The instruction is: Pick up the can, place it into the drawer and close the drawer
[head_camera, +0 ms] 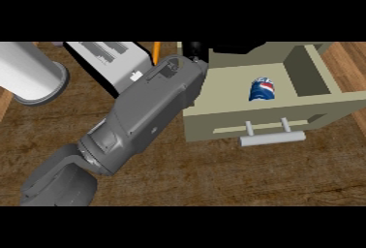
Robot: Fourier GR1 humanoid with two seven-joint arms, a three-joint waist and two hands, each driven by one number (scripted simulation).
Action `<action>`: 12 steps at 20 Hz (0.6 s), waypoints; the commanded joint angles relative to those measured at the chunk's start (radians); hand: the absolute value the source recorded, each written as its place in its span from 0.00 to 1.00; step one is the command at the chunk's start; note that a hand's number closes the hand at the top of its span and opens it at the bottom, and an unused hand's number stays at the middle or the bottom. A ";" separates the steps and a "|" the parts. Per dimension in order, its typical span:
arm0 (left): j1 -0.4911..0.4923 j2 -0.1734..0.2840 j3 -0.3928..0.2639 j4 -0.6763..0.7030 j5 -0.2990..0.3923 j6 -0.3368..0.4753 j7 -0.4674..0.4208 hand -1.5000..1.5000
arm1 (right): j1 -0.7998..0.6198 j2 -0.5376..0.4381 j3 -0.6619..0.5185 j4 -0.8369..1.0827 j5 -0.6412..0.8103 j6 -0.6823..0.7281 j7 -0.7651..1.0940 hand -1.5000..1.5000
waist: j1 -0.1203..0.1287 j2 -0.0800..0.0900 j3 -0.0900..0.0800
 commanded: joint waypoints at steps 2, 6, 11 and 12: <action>0.010 0.000 -0.061 -0.050 0.057 0.078 -0.010 0.00 | -0.015 -0.016 -0.012 0.041 -0.018 0.011 -0.007 0.00 | -0.012 -0.001 0.001; -0.030 0.000 -0.003 0.017 0.079 -0.014 -0.039 0.00 | -0.011 -0.007 -0.016 -0.014 0.024 0.018 -0.032 0.00 | 0.009 -0.001 0.000; 0.021 0.000 -0.014 -0.033 0.104 0.000 -0.107 0.00 | -0.049 -0.095 -0.038 -0.118 0.204 0.082 -0.123 0.00 | 0.016 -0.001 -0.001; -0.030 0.000 -0.010 -0.016 0.106 0.015 -0.095 0.00 | -0.050 -0.045 -0.010 -0.126 0.236 0.086 -0.163 0.00 | 0.009 0.001 0.000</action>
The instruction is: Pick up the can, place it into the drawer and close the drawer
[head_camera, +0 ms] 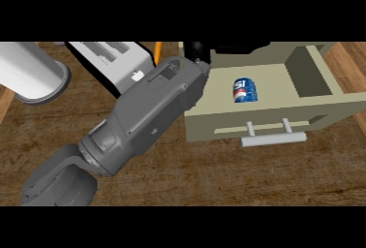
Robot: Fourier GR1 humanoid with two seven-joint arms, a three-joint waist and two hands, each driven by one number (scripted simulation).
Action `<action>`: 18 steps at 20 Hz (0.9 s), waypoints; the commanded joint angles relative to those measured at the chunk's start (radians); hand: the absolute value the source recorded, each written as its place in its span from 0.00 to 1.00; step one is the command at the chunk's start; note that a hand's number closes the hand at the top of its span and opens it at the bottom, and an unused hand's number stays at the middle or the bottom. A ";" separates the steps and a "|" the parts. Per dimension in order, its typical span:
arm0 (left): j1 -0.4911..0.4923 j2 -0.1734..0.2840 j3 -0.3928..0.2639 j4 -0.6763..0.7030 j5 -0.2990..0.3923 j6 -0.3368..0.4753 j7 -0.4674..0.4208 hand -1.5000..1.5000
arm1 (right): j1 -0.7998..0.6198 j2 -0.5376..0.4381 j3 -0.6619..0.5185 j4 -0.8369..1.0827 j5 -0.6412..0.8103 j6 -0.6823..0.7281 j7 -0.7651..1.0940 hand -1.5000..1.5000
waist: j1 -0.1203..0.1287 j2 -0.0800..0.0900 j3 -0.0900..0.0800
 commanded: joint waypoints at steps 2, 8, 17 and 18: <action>-0.030 0.000 -0.009 -0.016 0.033 0.017 -0.025 0.00 | -0.086 -0.033 0.055 -0.082 0.150 -0.001 -0.029 0.00 | 0.011 0.003 0.000; -0.062 0.000 -0.008 -0.007 0.044 0.023 -0.051 0.00 | -0.165 -0.032 0.145 -0.075 0.387 0.002 -0.102 0.00 | 0.045 -0.001 -0.001; -0.052 0.000 0.016 -0.022 0.056 0.002 -0.047 0.00 | -0.328 -0.019 0.444 0.045 0.870 -0.078 -0.118 0.00 | 0.092 -0.010 -0.002; 0.013 0.000 -0.019 -0.062 0.068 0.020 -0.081 0.00 | -0.345 -0.056 0.433 0.117 0.892 -0.073 -0.176 0.00 | 0.076 -0.008 -0.001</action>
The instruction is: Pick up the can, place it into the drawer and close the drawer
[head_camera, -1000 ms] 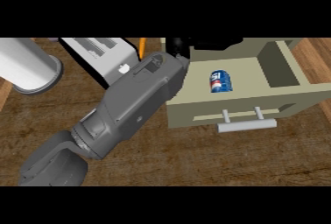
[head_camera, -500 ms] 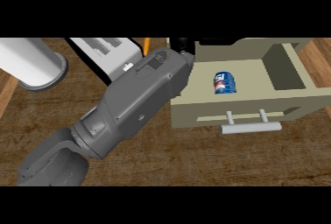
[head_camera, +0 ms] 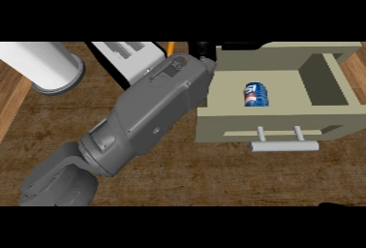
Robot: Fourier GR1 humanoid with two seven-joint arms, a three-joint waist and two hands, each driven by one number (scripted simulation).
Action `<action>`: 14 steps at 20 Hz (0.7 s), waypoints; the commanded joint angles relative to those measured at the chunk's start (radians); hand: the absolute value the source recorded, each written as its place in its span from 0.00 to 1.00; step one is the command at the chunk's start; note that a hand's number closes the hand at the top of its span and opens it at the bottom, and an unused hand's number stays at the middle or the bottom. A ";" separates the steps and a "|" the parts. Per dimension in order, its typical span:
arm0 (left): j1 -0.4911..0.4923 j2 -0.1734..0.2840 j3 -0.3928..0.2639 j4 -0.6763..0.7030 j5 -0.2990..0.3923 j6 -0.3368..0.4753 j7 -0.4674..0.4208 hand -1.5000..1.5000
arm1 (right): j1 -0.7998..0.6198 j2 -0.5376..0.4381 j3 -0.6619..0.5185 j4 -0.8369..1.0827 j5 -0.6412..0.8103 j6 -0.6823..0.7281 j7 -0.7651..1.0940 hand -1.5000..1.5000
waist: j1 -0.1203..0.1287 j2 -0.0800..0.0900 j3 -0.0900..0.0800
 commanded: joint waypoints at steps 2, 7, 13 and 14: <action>-0.004 0.000 0.022 -0.001 -0.013 -0.008 0.038 0.00 | -0.071 0.018 0.159 0.105 0.285 -0.100 -0.060 0.00 | 0.025 -0.008 0.000; 0.000 0.028 0.031 0.015 -0.037 -0.015 0.055 0.00 | -0.230 -0.024 0.219 0.315 0.416 -0.179 -0.096 0.00 | 0.026 -0.006 0.000; 0.032 0.084 0.015 -0.079 -0.070 0.014 0.109 0.00 | -0.391 -0.034 0.311 0.571 0.586 -0.259 -0.105 0.00 | 0.053 -0.012 -0.001; -0.034 0.099 0.017 -0.069 -0.069 0.027 0.182 0.00 | -0.372 -0.023 0.321 0.638 0.608 -0.322 -0.165 0.00 | 0.047 -0.010 0.001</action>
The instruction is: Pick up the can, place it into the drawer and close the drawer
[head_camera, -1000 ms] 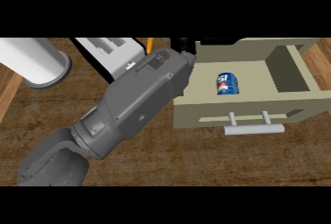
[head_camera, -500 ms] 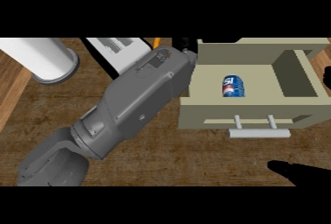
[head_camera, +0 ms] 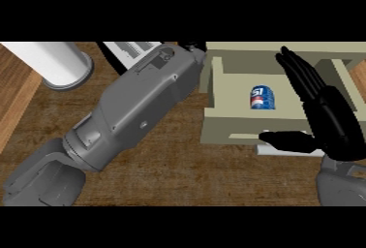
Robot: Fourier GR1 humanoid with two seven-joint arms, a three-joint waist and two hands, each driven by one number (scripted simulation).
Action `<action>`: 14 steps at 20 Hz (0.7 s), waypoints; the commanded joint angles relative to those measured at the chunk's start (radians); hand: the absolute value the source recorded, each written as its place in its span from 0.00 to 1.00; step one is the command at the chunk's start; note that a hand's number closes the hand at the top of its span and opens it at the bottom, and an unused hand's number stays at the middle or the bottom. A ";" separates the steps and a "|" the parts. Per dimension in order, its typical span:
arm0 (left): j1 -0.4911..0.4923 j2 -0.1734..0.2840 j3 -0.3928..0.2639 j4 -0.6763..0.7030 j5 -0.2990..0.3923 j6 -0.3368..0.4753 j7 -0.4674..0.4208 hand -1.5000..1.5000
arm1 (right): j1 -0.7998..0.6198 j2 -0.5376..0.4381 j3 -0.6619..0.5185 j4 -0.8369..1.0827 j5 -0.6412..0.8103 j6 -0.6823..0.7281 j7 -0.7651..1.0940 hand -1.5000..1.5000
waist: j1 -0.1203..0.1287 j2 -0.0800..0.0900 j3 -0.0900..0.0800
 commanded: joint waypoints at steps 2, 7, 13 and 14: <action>0.048 0.069 0.010 -0.060 -0.025 -0.018 0.029 0.00 | -0.096 -0.019 0.060 0.233 0.125 -0.094 -0.076 0.00 | 0.005 -0.001 0.000; 0.050 0.103 -0.002 -0.123 -0.050 0.023 0.087 0.00 | -0.190 -0.022 0.100 0.452 0.283 -0.192 -0.049 0.00 | 0.015 -0.002 0.000; 0.152 0.164 -0.002 -0.246 -0.086 0.047 0.112 0.00 | -0.335 -0.014 0.029 0.760 0.304 -0.323 -0.085 0.00 | 0.015 -0.001 0.001; 0.192 0.206 0.003 -0.265 -0.091 0.011 0.110 0.00 | -0.325 0.015 0.044 0.767 0.328 -0.354 -0.056 0.00 | 0.011 -0.002 0.000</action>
